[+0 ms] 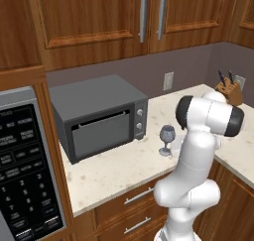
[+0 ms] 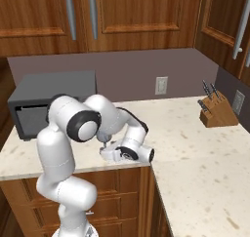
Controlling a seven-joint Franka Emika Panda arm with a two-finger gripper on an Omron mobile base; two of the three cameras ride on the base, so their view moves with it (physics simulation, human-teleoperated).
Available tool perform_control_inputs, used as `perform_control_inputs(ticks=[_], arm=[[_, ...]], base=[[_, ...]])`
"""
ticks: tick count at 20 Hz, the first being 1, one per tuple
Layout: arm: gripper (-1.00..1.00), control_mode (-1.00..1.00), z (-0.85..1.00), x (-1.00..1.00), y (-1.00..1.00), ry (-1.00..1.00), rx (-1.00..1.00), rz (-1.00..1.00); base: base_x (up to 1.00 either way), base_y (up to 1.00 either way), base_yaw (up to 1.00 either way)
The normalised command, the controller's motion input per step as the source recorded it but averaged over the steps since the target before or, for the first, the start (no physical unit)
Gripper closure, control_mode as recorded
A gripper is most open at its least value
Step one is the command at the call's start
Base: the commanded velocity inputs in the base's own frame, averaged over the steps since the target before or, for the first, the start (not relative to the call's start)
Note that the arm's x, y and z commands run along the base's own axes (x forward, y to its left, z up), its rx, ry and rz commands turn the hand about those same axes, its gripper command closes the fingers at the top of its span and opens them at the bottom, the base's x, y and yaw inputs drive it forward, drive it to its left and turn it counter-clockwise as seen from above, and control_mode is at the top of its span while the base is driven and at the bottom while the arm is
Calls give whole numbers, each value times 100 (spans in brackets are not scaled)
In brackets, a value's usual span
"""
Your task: Retrieve the wine glasses from the counter and place one next to each plate.
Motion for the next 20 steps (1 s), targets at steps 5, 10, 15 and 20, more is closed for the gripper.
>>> perform_control_inputs(ticks=[5,10,15,20], arm=[[-100,-100,0,0,1,16,0,-11],[100,-100,0,-1,0,8,0,-5],[100,-100,0,-15,0,0,0,0],[100,-100,27,-28,0,-11,0,0]], base=[[0,0,0],[0,0,0],[0,0,0],[0,0,0]])
